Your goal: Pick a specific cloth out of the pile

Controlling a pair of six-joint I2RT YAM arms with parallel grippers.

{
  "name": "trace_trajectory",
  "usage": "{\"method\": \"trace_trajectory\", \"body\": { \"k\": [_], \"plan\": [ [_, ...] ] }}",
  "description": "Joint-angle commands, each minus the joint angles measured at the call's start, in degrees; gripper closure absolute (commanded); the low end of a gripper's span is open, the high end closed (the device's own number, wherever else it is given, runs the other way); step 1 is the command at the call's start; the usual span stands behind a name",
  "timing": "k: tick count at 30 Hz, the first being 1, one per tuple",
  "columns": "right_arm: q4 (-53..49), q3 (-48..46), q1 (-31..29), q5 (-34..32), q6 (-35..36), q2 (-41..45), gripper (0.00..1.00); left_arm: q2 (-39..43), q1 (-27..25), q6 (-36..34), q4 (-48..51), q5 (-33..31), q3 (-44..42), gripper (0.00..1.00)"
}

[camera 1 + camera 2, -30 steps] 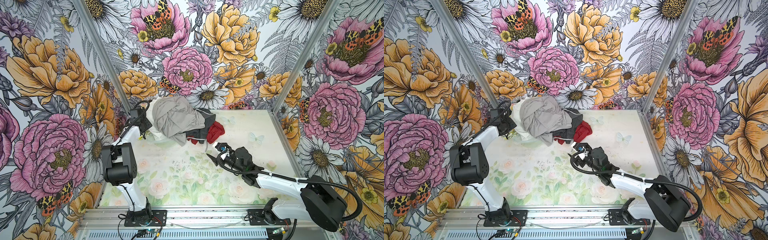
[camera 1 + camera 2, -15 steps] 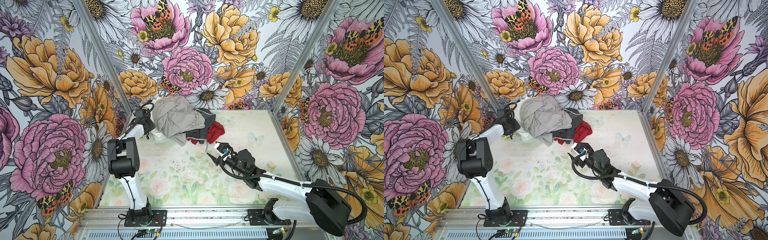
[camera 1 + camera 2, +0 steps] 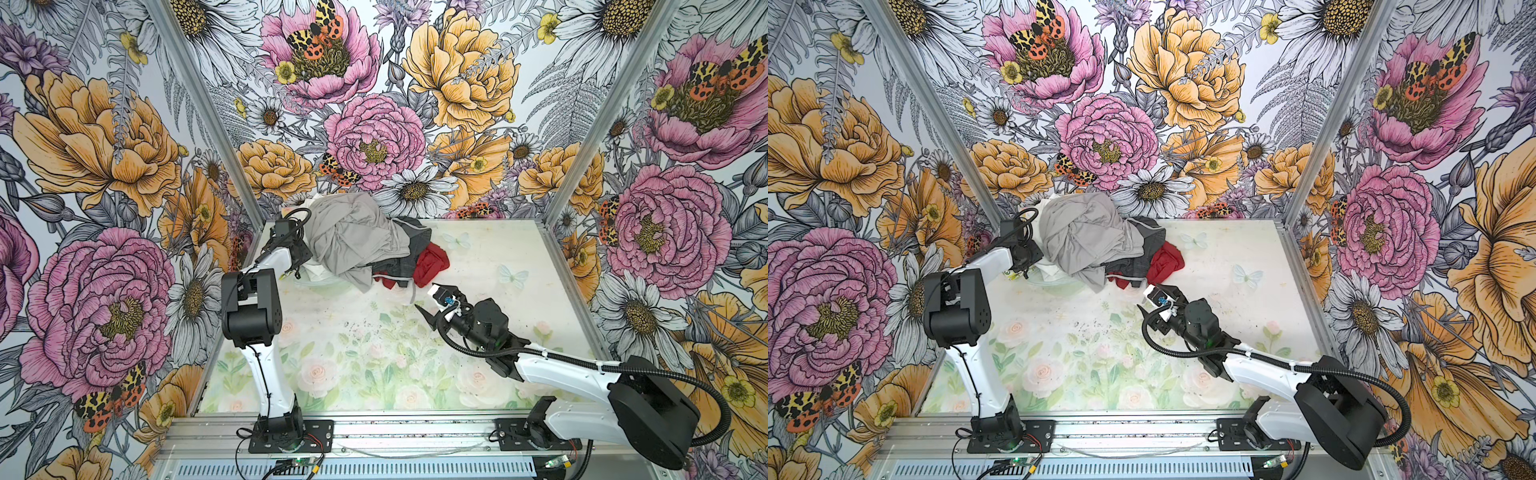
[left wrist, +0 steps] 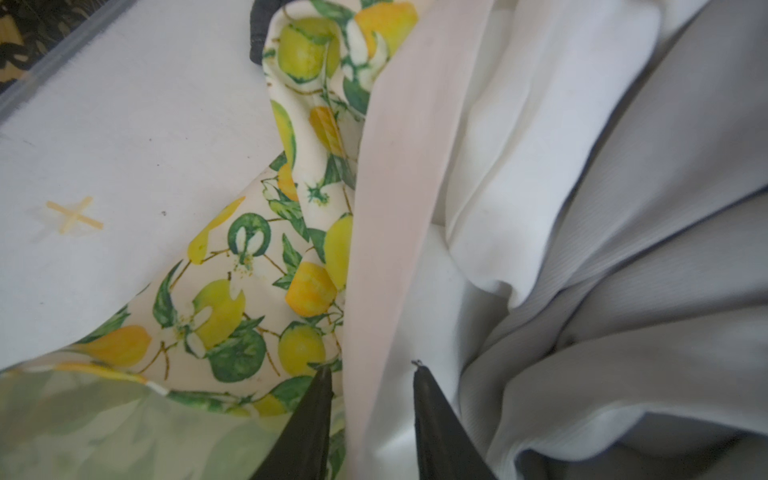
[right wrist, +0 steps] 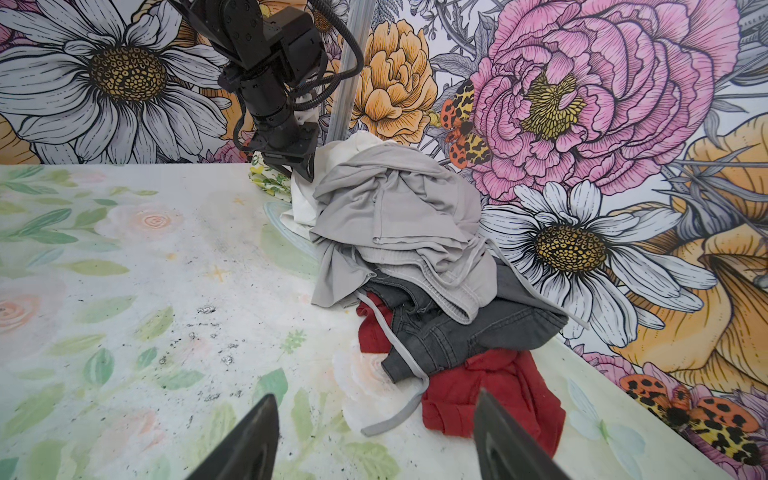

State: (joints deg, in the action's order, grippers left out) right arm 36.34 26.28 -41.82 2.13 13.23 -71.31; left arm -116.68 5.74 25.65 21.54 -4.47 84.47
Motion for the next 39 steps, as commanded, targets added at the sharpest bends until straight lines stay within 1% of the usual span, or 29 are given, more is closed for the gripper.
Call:
{"method": "trace_trajectory", "body": {
  "k": [1,4,6,7,12,19,23,27,30,35,39],
  "plan": [
    [1.64,-0.27,-0.28,-1.23,0.83,-0.98,0.26,-0.89,-0.37,-1.04,-0.28,-1.37,2.51,0.71],
    [1.9,-0.08,-0.25,-1.54,0.91,-1.79,0.26,-1.47,-0.47,-1.13,-0.53,-0.96,3.4,0.85],
    [1.9,0.06,-0.28,-1.78,0.91,-2.25,0.26,-1.7,-0.55,-1.23,-0.73,-0.8,3.75,0.98],
    [1.98,0.08,-0.28,-1.91,0.93,-2.39,0.26,-1.75,-0.68,-1.37,-0.81,-0.77,3.94,1.0],
    [2.03,0.08,-0.1,-2.44,0.99,-2.67,0.26,-0.07,-1.15,-1.37,-1.06,-0.37,4.56,1.0],
    [3.31,0.17,-0.01,-3.79,0.39,-3.26,0.26,6.75,-2.0,-0.67,-2.47,0.42,4.28,1.0],
    [1.79,1.04,-0.01,-4.94,-0.09,-2.46,0.26,10.55,-1.73,0.89,-3.17,0.95,5.21,1.0],
    [1.1,1.52,-0.09,-5.55,-2.31,-0.95,0.26,14.46,-1.88,3.13,-3.26,1.31,8.31,1.0],
    [0.16,2.75,-0.34,-4.57,-4.25,-0.89,0.26,16.78,-1.74,4.55,-3.21,1.34,10.22,1.0],
    [-0.45,5.63,-1.23,-3.74,-5.14,-3.09,0.26,20.16,-1.39,5.11,-3.08,1.79,13.81,1.0],
    [-0.57,8.88,-1.72,-2.87,-5.76,-5.57,0.26,20.57,-0.64,5.9,-0.06,4.65,19.85,1.0]
  ]
}}
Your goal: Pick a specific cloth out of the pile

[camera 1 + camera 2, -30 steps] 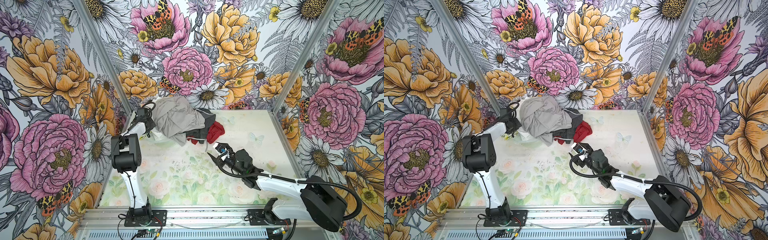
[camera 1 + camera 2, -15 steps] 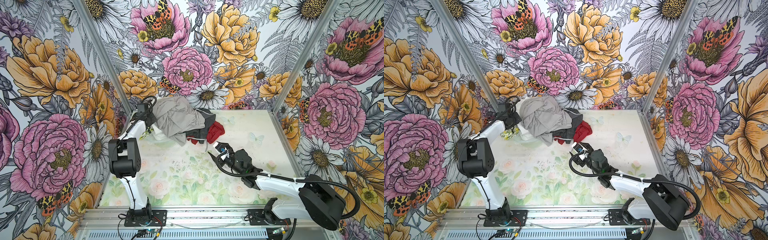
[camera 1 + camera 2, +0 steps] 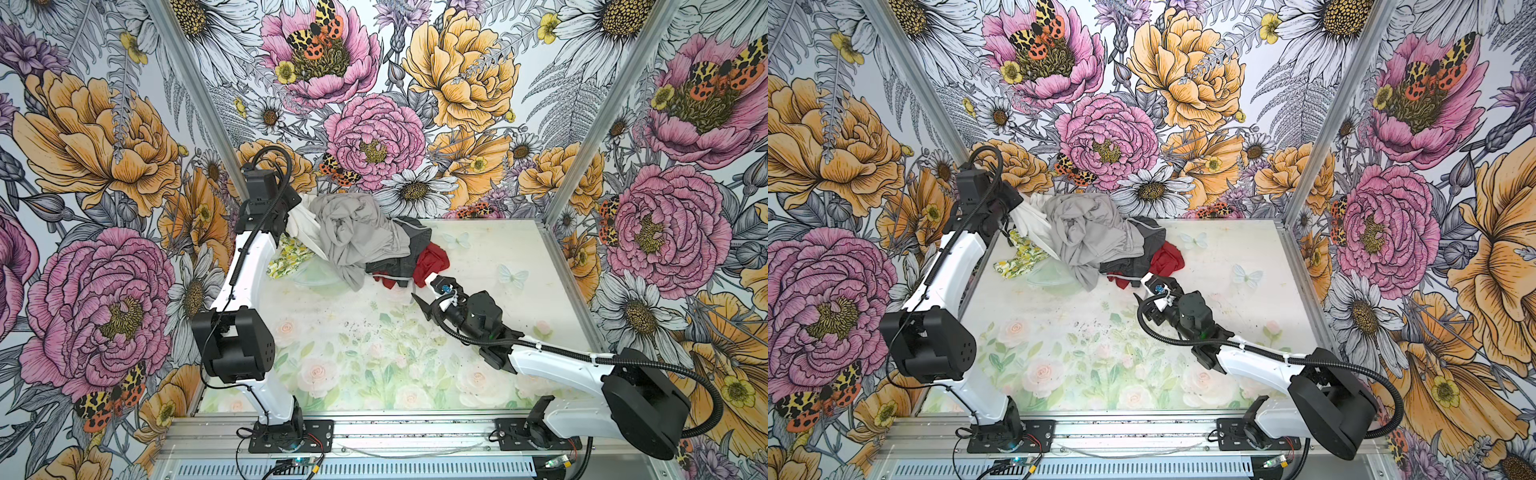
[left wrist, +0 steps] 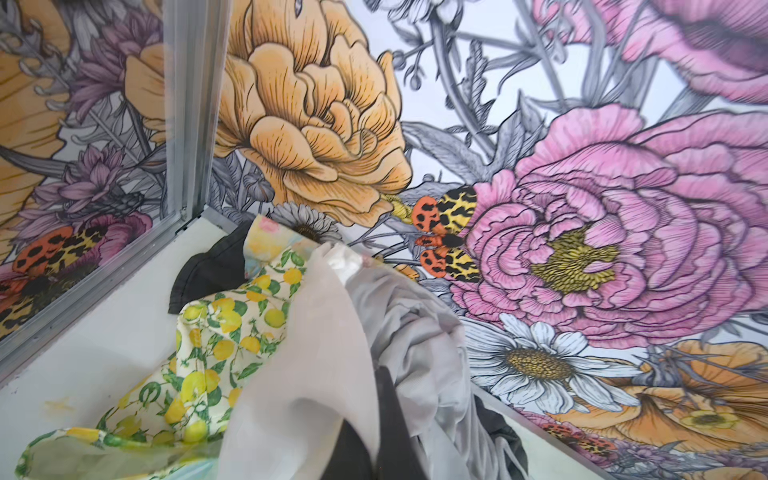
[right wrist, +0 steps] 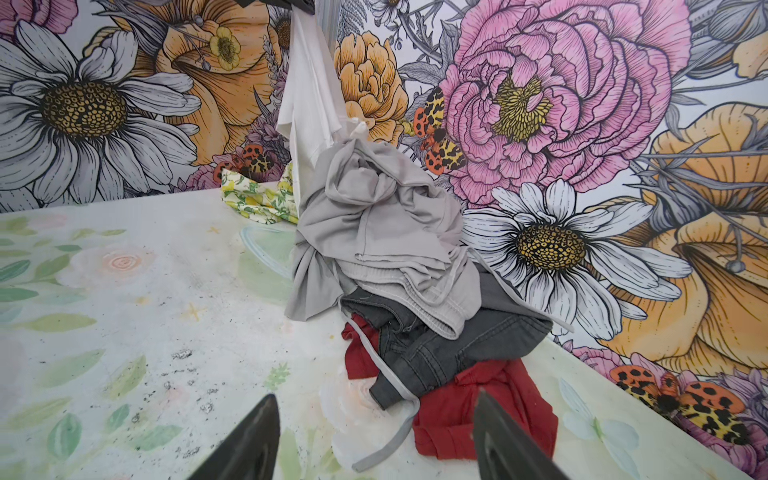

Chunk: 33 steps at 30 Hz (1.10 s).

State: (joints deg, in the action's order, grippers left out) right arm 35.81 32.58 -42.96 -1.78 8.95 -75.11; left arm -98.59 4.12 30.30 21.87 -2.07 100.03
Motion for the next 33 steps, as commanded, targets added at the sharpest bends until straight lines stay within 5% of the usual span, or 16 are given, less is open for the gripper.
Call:
{"method": "trace_trajectory", "body": {
  "k": [1,6,17,22,28,33],
  "plan": [
    [-0.05,3.47,-0.65,1.4,-1.58,-2.62,0.26,2.53,0.98,1.31,0.19,2.78,5.55,1.0],
    [-0.22,10.43,-0.99,4.6,-1.87,-8.17,0.26,3.21,0.76,1.25,2.35,6.36,10.43,1.0],
    [-2.23,41.8,-2.18,11.6,-4.15,-31.89,0.25,11.99,-2.41,-0.46,3.6,8.62,10.55,1.0],
    [-3.81,54.34,-4.25,13.25,-5.08,-41.37,0.17,12.99,-4.06,1.24,3.79,10.78,12.0,1.0],
    [-4.82,67.77,-5.73,7.8,-5.76,-52.24,0.01,16.83,-9.39,0.37,3.63,9.9,6.27,1.0],
    [-7.08,81.64,-5.66,0.54,-7.75,-62.26,0.0,21.46,-12.87,-0.16,3.42,8.63,0.34,1.0]
  ]
}}
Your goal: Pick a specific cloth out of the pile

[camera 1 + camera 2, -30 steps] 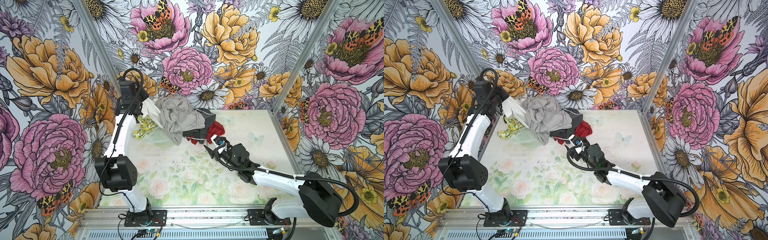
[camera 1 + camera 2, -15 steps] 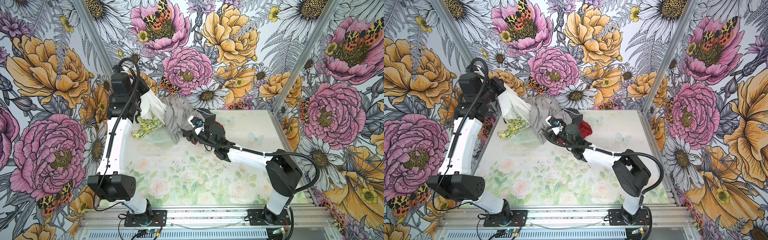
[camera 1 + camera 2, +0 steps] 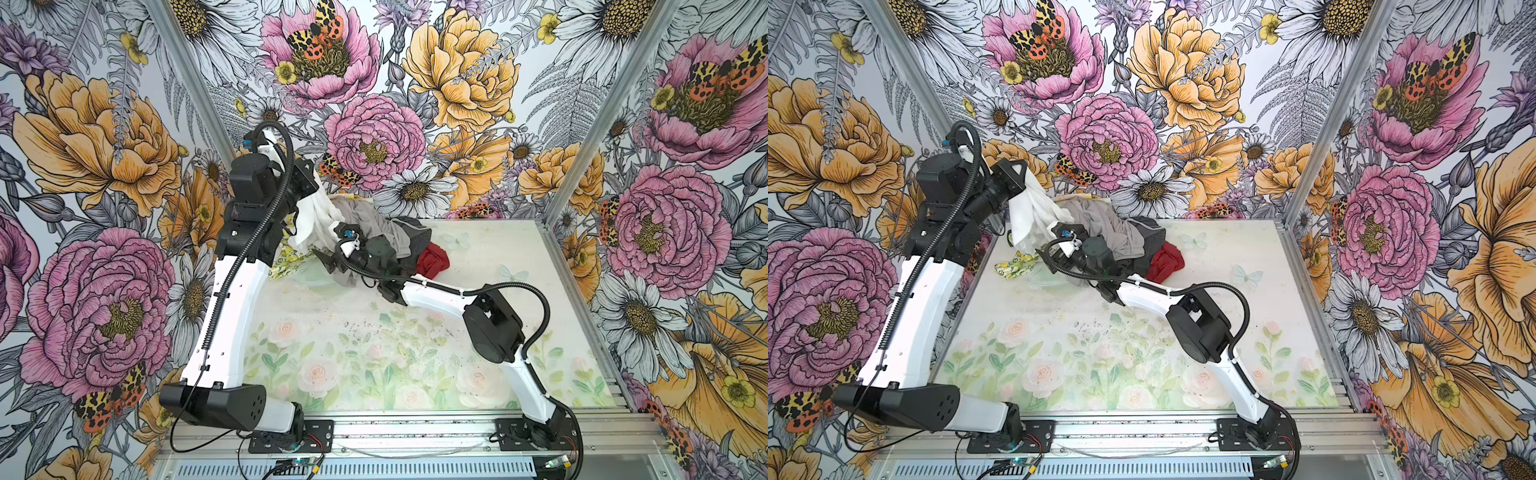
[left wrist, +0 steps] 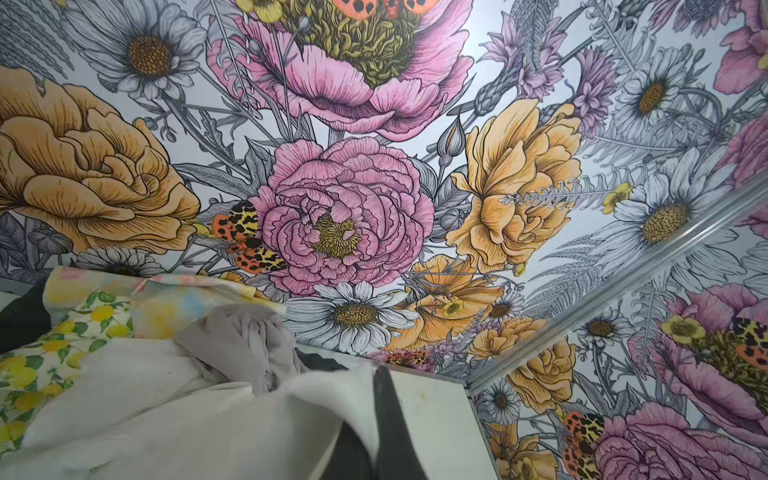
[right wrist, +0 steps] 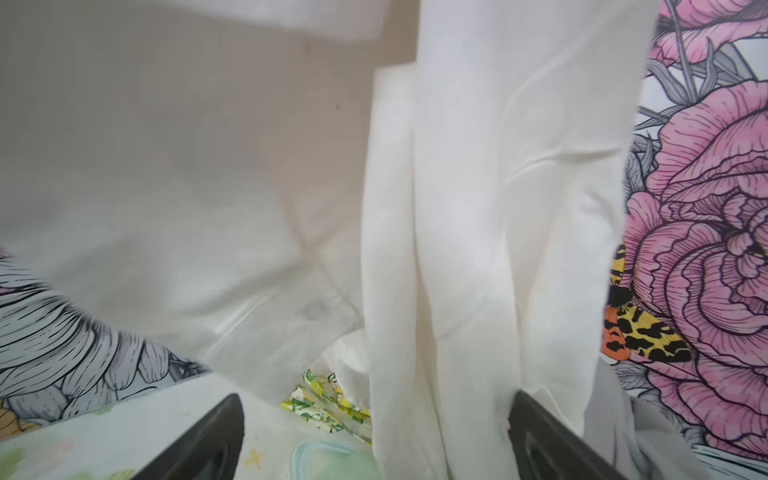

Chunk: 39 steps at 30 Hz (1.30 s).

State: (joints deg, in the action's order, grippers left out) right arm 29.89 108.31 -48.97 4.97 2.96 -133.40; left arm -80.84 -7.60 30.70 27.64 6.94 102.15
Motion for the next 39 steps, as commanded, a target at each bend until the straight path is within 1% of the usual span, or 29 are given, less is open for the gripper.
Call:
{"method": "trace_trajectory", "body": {
  "k": [1,3,4,5,6,7,8,9,10,11,15,17,20,22,23,26,27,29,31,32,33,35,37,39],
  "plan": [
    [-1.79,9.42,0.51,-8.68,-2.35,-6.35,0.01,4.84,-1.6,-0.64,-2.42,-0.59,-3.0,1.0],
    [-5.5,17.89,1.53,-9.63,-4.3,-11.15,0.01,6.84,-2.15,-0.6,-2.65,-0.87,-5.23,1.0],
    [-9.0,24.19,1.84,-10.76,-4.93,-14.37,0.01,7.69,-2.2,-0.43,-2.69,-0.77,-6.12,1.0],
    [-12.16,30.51,2.08,-11.38,-5.24,-17.68,0.02,8.56,-2.19,-0.37,-2.73,-0.91,-6.97,1.0],
    [-15.05,35.54,2.41,-11.51,-5.55,-20.5,0.07,9.24,-2.2,-0.33,-2.68,-1.03,-7.72,1.0],
    [-17.56,40.91,2.53,-11.52,-5.86,-22.84,0.19,10.0,-2.06,-0.4,-2.77,-1.37,-8.67,1.0],
    [-20.27,45.79,2.62,-10.87,-5.87,-25.23,0.43,10.84,-1.83,-0.5,-2.91,-2.05,-9.63,1.0],
    [-21.59,47.64,2.61,-10.38,-6.0,-25.75,0.62,11.36,-1.36,-0.49,-3.02,-2.55,-10.67,1.0],
    [-22.21,47.58,2.52,-10.29,-6.48,-25.01,0.92,11.91,-0.42,-0.17,-3.31,-2.8,-12.02,1.0],
    [-22.25,46.34,2.56,-10.16,-7.09,-23.79,1.0,12.38,0.45,0.1,-3.7,-2.85,-13.37,1.0],
    [-14.74,33.99,2.47,-8.44,-11.21,-14.64,1.0,14.11,5.3,2.42,-6.86,-3.3,-21.8,1.0],
    [-14.44,31.98,2.45,-8.84,-14.88,-11.57,1.0,14.53,7.2,3.41,-8.28,-3.57,-25.46,1.0],
    [-17.84,31.86,2.33,-11.07,-24.7,-8.06,1.0,14.51,8.86,3.82,-10.65,-3.36,-29.64,1.0],
    [-20.69,31.61,2.35,-14.29,-33.57,-5.7,1.0,13.99,8.42,2.62,-11.07,-3.84,-30.69,1.0],
    [-21.39,31.57,2.28,-14.76,-36.33,-4.97,1.0,13.59,8.14,2.29,-11.11,-4.08,-31.05,0.98],
    [-23.88,32.02,2.1,-18.16,-45.81,-3.09,1.0,13.07,6.44,0.54,-11.82,-5.93,-32.22,0.85],
    [-24.17,32.05,2.26,-18.93,-48.76,-2.67,1.0,13.01,5.88,0.04,-12.61,-6.15,-32.99,0.79],
    [-25.23,33.1,2.68,-19.76,-55.13,-2.38,1.0,13.12,5.03,-0.92,-13.28,-7.12,-34.02,0.64],
    [-26.93,36.58,3.14,-19.82,-60.17,-3.19,1.0,13.12,4.2,-2.02,-13.66,-8.32,-34.73,0.5],
    [-28.48,38.97,3.25,-20.12,-62.32,-4.01,1.0,13.11,3.95,-2.25,-13.72,-8.75,-35.04,0.46],
    [-30.07,41.93,3.19,-20.51,-64.33,-5.11,1.0,13.16,3.73,-2.63,-14.13,-9.09,-35.42,0.42],
    [-31.37,45.98,3.24,-21.27,-69.15,-6.94,1.0,13.39,3.44,-2.94,-15.08,-9.28,-36.37,0.36],
    [-31.32,47.0,5.05,-21.99,-75.15,-7.48,1.0,13.51,3.21,-3.25,-15.97,-9.04,-37.1,0.32],
    [-30.06,47.16,5.25,-22.39,-78.01,-7.18,1.0,13.39,3.03,-3.9,-16.04,-9.05,-37.35,0.3]
  ]
}}
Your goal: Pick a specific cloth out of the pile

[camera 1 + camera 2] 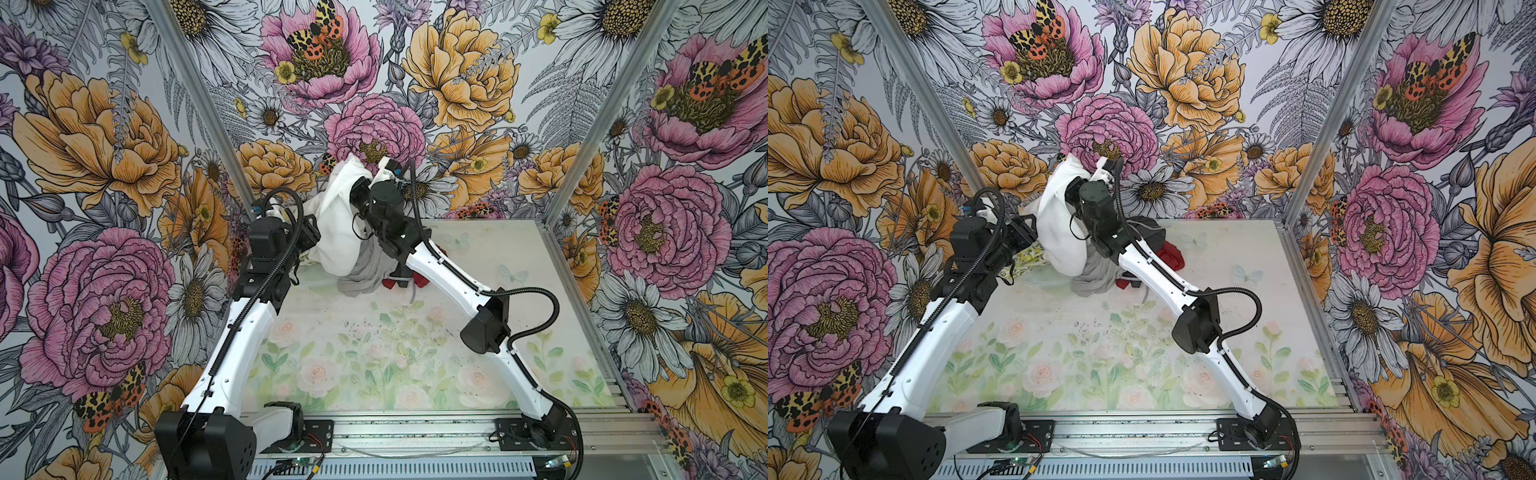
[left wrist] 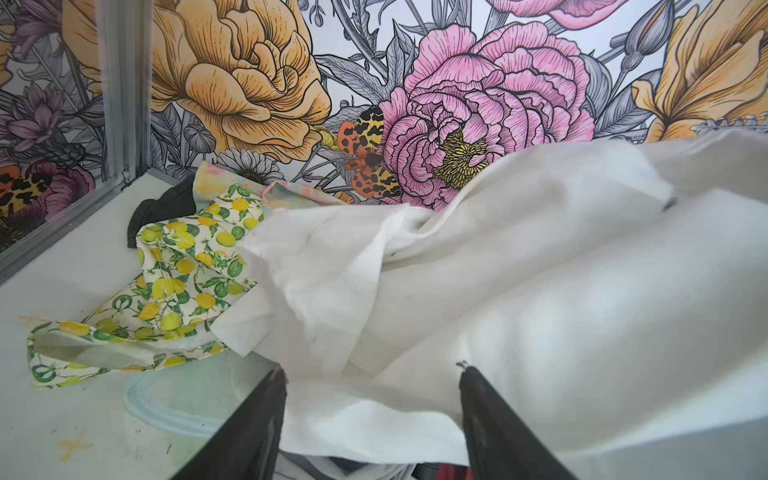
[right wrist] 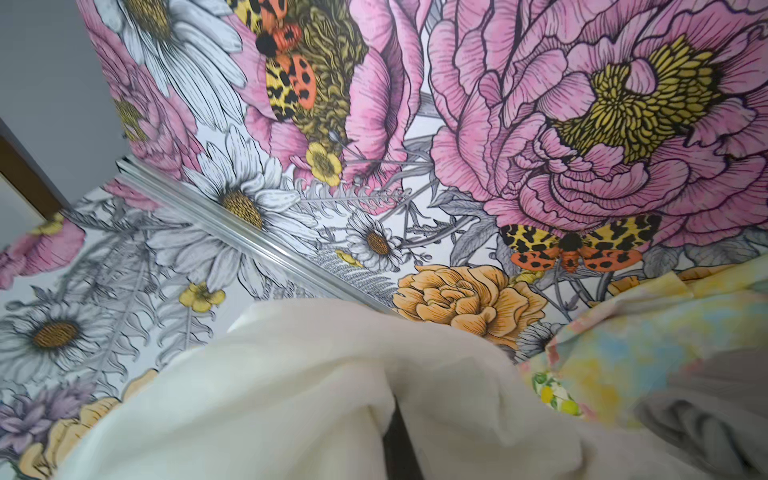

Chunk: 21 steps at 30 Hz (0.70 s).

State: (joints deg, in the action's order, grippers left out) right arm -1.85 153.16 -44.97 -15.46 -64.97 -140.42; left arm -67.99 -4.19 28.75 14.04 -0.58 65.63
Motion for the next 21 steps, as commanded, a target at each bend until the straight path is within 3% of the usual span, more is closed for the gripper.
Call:
{"method": "trace_trajectory", "body": {
  "k": [1,7,15,21],
  "plan": [
    [2.17,2.42,1.26,-2.11,-10.79,0.2,1.0,0.5,-0.51,-2.4,-2.61,-1.3,-0.86,0.29],
    [1.8,-0.31,1.85,-1.09,-11.47,5.31,1.0,0.66,-1.33,-4.47,-3.07,-0.51,-1.0,0.24],
    [2.35,-22.5,5.52,-1.55,-14.58,19.47,1.0,-0.29,-4.36,-7.93,-3.41,-0.04,-1.25,0.23],
    [2.68,-33.21,9.36,2.81,-6.26,28.16,1.0,-1.52,-6.62,-9.1,-1.89,-0.39,-0.54,0.23]
  ]
}}
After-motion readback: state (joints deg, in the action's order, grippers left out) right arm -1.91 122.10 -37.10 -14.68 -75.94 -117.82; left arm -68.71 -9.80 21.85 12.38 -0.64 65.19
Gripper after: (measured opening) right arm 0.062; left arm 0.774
